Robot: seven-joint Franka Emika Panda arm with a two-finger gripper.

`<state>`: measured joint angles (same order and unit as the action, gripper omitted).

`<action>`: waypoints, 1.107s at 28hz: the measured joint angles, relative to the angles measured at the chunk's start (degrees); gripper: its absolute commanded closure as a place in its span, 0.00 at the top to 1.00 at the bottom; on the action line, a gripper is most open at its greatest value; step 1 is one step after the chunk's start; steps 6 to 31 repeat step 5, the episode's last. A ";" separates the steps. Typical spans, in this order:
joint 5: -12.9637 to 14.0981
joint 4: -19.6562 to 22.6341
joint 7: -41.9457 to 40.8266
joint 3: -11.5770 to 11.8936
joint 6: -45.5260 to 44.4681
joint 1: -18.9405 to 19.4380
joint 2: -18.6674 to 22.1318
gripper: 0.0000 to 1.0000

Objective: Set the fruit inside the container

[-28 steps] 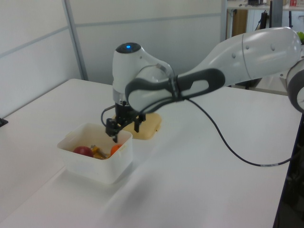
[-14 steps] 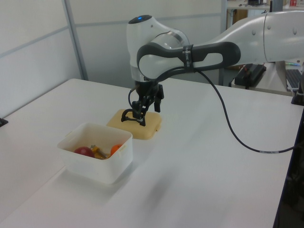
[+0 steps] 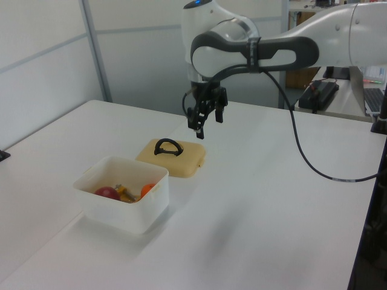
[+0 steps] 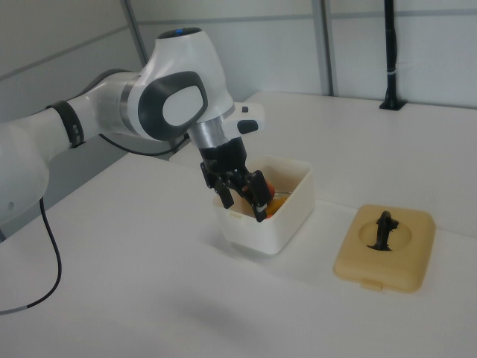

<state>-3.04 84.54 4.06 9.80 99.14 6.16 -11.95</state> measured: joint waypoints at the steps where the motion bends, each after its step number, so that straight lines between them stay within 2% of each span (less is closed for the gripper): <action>1: 0.00 0.00 -0.14 0.01 -0.06 -0.20 0.23 1.00; 31: 0.00 0.01 -0.26 0.06 -0.23 -0.87 0.61 1.00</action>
